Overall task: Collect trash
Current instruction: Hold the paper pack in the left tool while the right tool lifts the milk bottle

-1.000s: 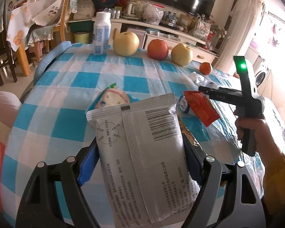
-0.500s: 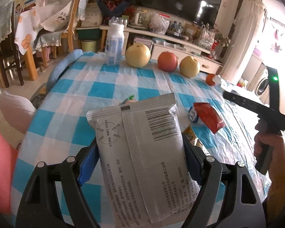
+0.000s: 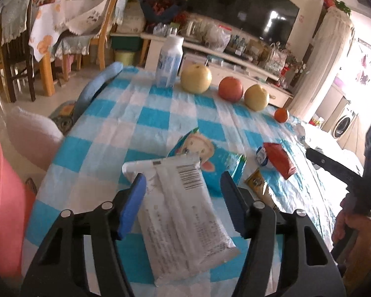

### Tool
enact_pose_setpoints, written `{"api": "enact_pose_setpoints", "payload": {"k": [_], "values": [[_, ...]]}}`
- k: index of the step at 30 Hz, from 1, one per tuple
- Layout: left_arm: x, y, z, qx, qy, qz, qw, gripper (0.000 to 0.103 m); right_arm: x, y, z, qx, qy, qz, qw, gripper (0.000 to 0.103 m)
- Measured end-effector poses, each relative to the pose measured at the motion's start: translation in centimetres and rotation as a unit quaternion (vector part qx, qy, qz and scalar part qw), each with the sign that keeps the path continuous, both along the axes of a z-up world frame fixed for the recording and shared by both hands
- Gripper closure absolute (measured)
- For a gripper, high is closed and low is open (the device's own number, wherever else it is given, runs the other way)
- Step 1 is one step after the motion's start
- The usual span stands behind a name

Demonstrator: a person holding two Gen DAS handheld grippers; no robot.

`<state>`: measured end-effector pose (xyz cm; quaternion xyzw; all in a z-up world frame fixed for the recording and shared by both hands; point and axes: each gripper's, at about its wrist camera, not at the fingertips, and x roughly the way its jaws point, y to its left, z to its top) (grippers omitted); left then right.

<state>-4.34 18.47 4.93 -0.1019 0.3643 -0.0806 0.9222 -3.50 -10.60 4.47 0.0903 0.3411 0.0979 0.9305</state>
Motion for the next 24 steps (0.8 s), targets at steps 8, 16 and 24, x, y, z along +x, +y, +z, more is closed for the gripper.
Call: {"api": "enact_pose_setpoints", "payload": {"k": [8, 16, 24], "values": [[-0.3, 0.5, -1.2, -0.003, 0.046, 0.034, 0.9983, 0.027, -2.7, 3.2, -0.2, -0.022, 0.001, 0.03, 0.999, 0.043], [0.2, -2.8, -3.3, 0.089, 0.08, 0.029, 0.9924, 0.015, -4.6, 5.0, -0.5, -0.039, 0.003, 0.056, 0.998, 0.043], [0.9, -3.2, -4.2, 0.1, 0.082, 0.036, 0.9909, 0.021, -6.6, 6.4, -0.7, -0.043, 0.005, 0.07, 0.997, 0.043]]}}
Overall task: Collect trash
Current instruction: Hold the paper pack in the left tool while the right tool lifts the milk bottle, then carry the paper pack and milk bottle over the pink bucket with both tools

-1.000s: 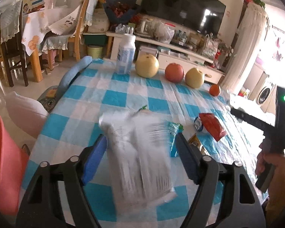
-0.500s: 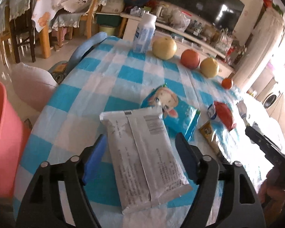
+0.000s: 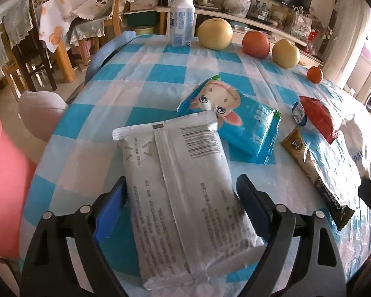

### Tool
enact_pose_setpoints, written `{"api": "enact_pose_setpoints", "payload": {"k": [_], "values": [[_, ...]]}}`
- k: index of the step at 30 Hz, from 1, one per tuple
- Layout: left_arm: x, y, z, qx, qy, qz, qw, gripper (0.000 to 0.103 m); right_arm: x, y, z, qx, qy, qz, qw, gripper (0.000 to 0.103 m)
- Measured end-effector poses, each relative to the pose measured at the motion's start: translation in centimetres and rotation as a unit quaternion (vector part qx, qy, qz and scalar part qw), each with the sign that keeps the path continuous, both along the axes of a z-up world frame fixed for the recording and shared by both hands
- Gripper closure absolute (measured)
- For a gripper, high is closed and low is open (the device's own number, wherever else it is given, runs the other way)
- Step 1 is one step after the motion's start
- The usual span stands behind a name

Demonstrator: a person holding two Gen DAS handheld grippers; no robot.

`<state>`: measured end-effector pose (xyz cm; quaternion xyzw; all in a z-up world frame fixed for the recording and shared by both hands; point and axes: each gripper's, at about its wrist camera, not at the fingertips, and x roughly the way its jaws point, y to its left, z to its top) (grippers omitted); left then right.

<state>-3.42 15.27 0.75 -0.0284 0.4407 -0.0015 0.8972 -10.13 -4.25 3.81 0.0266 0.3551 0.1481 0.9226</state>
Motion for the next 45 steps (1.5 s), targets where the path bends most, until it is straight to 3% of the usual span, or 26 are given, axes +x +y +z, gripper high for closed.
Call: {"api": "enact_pose_setpoints", "payload": {"k": [4, 14, 25, 34, 39, 44, 45], "values": [[0.0, 0.1, 0.1, -0.006, -0.004, -0.011, 0.9999, 0.025, -1.0, 0.9, -0.1, -0.001, 0.003, 0.007, 1.0, 0.043], [-1.0, 2.4, 1.7, -0.073, -0.023, -0.009, 0.997, 0.028, -2.3, 3.0, 0.3, 0.005, 0.008, 0.021, 1.0, 0.043], [-4.6, 11.2, 6.8, -0.1, -0.113, 0.074, 0.9858, 0.028, -2.8, 9.5, 2.2, 0.012, -0.003, 0.081, 0.997, 0.043], [-8.0, 22.2, 8.1, -0.11, -0.154, 0.207, 0.9599, 0.028, -2.2, 20.3, 4.4, 0.028, -0.01, 0.181, 0.983, 0.043], [-10.0, 28.3, 7.3, -0.135, -0.16, 0.289, 0.9342, 0.028, -1.7, 27.2, 5.2, 0.027, -0.016, 0.236, 0.971, 0.043], [-10.6, 31.7, 5.9, -0.154, -0.148, 0.328, 0.9202, 0.028, -0.5, 33.5, 4.7, 0.015, -0.01, 0.275, 0.961, 0.042], [-10.7, 32.0, 5.6, -0.156, -0.145, 0.334, 0.9182, 0.028, 0.0, 34.6, 4.3, 0.006, -0.006, 0.274, 0.962, 0.036]]}}
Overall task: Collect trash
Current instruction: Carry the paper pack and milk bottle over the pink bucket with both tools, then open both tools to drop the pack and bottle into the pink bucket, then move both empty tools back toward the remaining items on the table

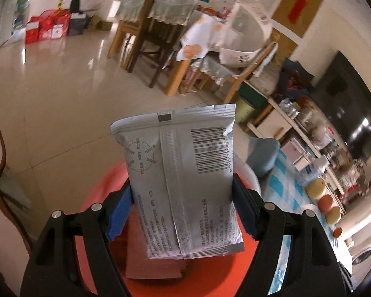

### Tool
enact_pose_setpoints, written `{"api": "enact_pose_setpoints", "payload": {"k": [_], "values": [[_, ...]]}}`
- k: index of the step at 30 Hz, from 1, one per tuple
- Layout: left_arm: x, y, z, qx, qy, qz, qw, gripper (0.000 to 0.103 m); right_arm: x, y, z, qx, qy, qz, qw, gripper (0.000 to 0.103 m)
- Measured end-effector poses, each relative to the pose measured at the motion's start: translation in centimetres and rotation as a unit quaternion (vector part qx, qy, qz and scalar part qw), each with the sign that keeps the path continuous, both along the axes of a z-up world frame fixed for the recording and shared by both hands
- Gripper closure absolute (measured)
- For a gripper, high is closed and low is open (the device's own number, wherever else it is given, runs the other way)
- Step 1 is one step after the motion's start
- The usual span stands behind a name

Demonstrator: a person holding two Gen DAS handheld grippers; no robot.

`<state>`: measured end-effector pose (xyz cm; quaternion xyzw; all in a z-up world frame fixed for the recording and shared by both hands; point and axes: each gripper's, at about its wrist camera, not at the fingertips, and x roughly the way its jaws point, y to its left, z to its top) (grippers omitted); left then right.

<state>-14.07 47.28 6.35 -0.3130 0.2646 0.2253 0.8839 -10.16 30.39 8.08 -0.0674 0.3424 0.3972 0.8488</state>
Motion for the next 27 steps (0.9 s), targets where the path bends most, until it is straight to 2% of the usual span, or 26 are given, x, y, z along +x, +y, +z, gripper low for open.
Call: {"api": "enact_pose_setpoints", "payload": {"k": [2, 5, 6, 7, 12, 18, 24, 27], "values": [[-0.1, 1.2, -0.6, -0.014, 0.004, 0.014, 0.9998, 0.028, 0.4, 0.7, -0.6, -0.004, 0.004, -0.007, 1.0, 0.024], [-0.3, 2.0, -1.0, -0.017, 0.003, 0.026, 0.9995, 0.026, 0.7, -0.3, -1.3, 0.008, 0.023, -0.022, 0.999, 0.02], [-0.3, 2.0, -0.9, -0.012, 0.0, 0.025, 0.9996, 0.025, 0.6, -0.8, -1.5, 0.009, 0.023, -0.03, 0.999, 0.014], [-0.4, 1.8, -0.8, -0.004, -0.004, 0.025, 0.9997, 0.024, 0.5, -1.6, -1.5, 0.01, 0.021, -0.041, 0.999, 0.013], [-0.2, 0.1, -0.2, 0.043, -0.033, 0.015, 0.9984, 0.014, -0.2, -5.6, -2.3, 0.016, 0.039, -0.079, 0.996, 0.013], [0.5, -2.6, 0.8, 0.085, -0.067, -0.029, 0.9938, 0.012, -2.2, -10.0, -3.2, 0.003, 0.035, -0.108, 0.994, 0.01], [1.0, -4.8, 1.0, 0.084, -0.091, -0.067, 0.99, 0.012, -4.2, -13.3, -3.4, -0.005, 0.009, -0.134, 0.991, 0.006], [1.3, -6.2, 1.2, 0.089, -0.086, -0.089, 0.9883, 0.012, -4.6, -14.9, -3.5, -0.015, -0.002, -0.149, 0.989, 0.005]]}}
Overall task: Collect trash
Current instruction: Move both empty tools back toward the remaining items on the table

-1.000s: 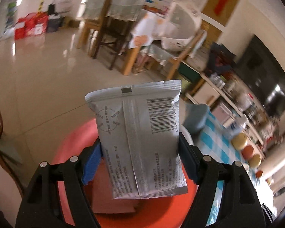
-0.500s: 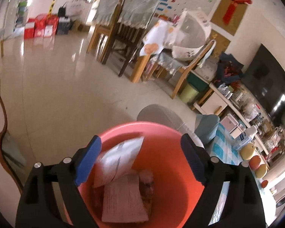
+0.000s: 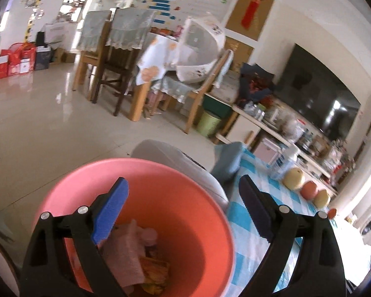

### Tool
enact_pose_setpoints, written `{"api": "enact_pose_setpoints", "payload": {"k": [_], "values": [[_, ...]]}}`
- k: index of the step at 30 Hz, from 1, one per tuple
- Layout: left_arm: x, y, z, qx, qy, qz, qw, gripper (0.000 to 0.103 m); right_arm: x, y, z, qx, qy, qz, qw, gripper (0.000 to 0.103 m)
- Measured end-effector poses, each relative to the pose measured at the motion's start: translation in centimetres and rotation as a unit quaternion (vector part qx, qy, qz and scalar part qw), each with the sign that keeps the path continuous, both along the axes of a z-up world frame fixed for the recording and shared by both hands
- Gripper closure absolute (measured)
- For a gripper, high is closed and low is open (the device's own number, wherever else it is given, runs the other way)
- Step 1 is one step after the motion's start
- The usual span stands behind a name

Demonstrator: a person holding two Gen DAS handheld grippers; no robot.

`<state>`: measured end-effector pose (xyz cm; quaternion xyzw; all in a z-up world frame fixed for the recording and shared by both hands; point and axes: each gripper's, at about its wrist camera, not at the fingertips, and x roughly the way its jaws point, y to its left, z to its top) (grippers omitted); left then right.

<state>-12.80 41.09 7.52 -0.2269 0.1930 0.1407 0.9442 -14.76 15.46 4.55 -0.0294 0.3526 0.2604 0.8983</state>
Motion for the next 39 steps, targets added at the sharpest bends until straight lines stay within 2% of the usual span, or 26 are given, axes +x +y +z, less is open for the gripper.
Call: {"api": "enact_pose_setpoints", "payload": {"k": [3, 11, 15, 20, 32, 39], "values": [[0.5, -1.4, 0.1, 0.008, 0.029, -0.001, 0.9995, 0.012, -0.3, -1.3, -0.2, -0.005, 0.001, -0.01, 1.0, 0.005], [0.9, -4.7, 0.2, 0.035, 0.065, -0.028, 0.9969, 0.012, -1.1, -3.4, -0.6, 0.025, 0.017, -0.014, 0.999, 0.005], [0.8, -6.6, 0.5, 0.06, 0.058, -0.045, 0.9955, 0.012, -1.3, -3.6, -1.2, 0.01, 0.019, -0.016, 1.0, 0.005], [1.1, -8.4, 0.9, 0.066, 0.048, -0.074, 0.9939, 0.012, -1.5, -4.5, -1.0, 0.01, 0.013, -0.019, 1.0, 0.005], [1.3, -11.5, 0.9, 0.039, 0.05, -0.095, 0.9935, 0.012, -1.1, -9.0, -0.2, 0.038, 0.012, -0.051, 0.998, 0.005], [2.0, -14.5, 1.0, 0.051, 0.052, -0.122, 0.9899, 0.012, -0.8, -10.8, -0.3, 0.032, 0.016, -0.062, 0.997, 0.005]]}}
